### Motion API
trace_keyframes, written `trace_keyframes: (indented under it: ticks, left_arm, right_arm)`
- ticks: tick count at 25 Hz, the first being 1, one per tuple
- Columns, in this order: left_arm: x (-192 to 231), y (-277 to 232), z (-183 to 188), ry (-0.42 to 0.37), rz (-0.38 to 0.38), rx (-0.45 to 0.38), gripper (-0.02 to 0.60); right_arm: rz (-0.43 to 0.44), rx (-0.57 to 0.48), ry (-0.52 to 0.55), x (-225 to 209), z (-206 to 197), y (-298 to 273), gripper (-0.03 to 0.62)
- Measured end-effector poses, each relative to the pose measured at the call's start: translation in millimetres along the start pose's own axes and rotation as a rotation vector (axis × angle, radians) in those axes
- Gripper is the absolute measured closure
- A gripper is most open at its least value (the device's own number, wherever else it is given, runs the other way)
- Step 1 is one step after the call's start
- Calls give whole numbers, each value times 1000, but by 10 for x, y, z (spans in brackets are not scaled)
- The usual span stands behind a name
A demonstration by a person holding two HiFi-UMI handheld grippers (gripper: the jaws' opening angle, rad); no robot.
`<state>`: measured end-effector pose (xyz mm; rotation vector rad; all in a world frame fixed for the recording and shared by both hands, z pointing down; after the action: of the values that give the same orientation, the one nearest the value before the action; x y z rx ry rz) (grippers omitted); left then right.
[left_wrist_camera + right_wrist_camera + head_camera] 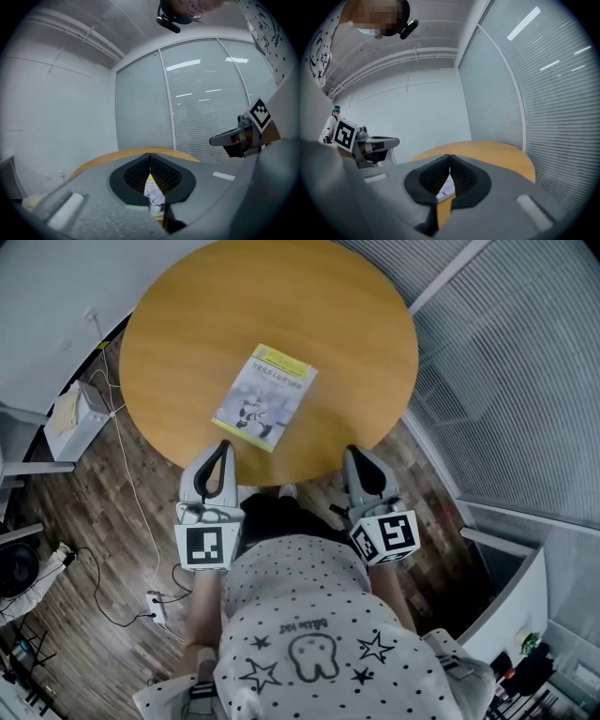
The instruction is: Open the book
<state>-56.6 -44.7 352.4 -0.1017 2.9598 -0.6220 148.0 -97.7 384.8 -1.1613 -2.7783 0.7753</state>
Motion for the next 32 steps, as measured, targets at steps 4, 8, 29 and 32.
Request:
trace_keyframes:
  ticks: [4,8,29,32]
  left_arm:
    - [-57,-37,-45,1,-6,5,571]
    - [-75,-58,-69,5,-18,6,571]
    - [367,-326,92,-48,-129,-1,571]
    - [413,-399,93,-58,-149,1,571]
  right_arm:
    - [-31,17,-17,-101,-97,42,589]
    - [-51,26,-28,-135,-149,73,589]
    - [-161,20,-86,99,122,-135,589]
    - [-174,25,-90,106,142,-197,589]
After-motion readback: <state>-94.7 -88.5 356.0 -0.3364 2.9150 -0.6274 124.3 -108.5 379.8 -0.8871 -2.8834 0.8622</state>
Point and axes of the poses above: the fingertips, and each gripper's own axes: y backward along the fingers, x to its left, z out of its top, the point moved 1 cm from there along y, backward along the fingers, and after that the axes turned 15 degrees about x, right-handed, at the moved point
